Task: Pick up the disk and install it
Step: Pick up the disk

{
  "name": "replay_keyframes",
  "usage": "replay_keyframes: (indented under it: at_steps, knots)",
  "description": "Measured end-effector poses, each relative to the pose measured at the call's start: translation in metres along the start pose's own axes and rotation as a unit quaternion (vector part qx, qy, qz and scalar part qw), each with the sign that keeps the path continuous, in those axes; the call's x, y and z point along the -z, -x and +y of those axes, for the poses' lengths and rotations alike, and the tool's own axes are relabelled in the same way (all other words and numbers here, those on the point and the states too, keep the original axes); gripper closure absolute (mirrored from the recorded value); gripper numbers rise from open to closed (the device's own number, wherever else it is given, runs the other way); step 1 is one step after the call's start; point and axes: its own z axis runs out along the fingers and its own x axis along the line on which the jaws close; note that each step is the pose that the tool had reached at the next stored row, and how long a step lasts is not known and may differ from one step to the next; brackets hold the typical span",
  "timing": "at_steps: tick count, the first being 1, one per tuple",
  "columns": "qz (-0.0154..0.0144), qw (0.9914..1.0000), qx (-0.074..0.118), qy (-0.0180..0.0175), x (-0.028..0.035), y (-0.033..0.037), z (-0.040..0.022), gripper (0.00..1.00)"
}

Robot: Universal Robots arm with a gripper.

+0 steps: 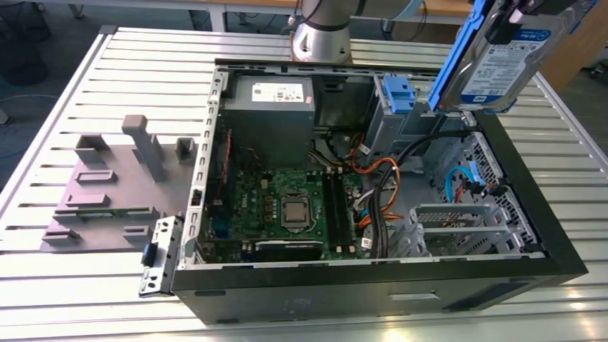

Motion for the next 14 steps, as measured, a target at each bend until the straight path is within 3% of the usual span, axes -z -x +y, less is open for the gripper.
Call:
replay_keyframes:
  at_steps: [14]
  knots:
    - [0.0000,1.00000,0.000,0.0000,0.0000,-0.0032,0.0000,0.64]
